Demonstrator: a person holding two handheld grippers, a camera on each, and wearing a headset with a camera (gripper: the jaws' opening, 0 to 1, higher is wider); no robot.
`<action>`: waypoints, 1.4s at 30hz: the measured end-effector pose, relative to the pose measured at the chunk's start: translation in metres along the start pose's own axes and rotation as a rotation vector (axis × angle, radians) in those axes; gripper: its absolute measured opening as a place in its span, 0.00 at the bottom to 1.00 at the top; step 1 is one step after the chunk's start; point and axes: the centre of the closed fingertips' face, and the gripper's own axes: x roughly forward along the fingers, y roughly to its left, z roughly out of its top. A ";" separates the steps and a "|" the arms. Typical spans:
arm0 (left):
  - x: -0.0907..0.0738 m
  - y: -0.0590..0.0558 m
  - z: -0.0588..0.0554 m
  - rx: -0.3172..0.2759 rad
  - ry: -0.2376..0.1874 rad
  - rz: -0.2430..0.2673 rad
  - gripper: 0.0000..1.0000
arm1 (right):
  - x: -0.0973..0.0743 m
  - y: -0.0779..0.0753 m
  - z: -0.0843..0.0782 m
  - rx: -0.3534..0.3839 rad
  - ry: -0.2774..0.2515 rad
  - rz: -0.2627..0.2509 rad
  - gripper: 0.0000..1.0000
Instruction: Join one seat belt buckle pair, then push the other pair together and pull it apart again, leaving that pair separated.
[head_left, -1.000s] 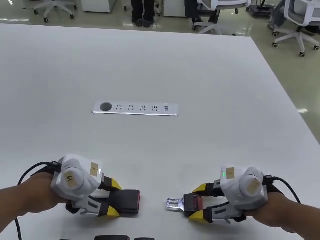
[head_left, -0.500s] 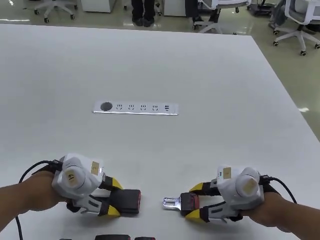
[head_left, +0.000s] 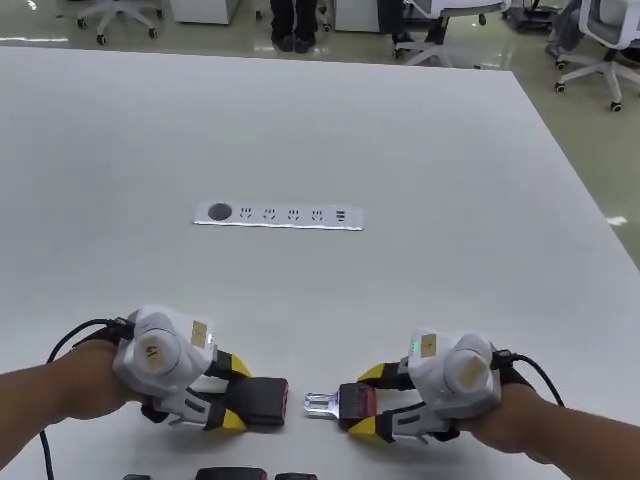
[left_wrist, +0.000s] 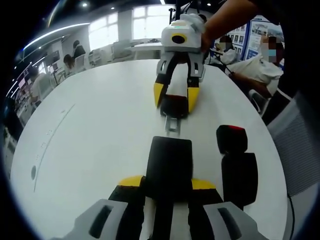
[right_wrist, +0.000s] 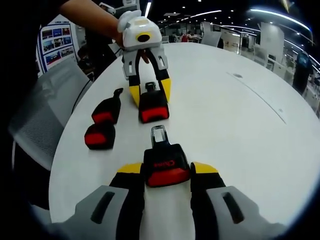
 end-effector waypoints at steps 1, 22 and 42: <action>0.000 0.000 0.000 -0.001 0.000 0.001 0.34 | 0.002 0.001 0.002 -0.002 -0.002 0.000 0.33; 0.000 -0.003 0.005 0.002 0.010 0.002 0.34 | 0.023 0.006 0.020 -0.027 0.001 0.016 0.34; 0.003 0.001 0.002 0.021 0.019 -0.011 0.33 | 0.039 0.009 0.033 0.001 -0.004 0.013 0.33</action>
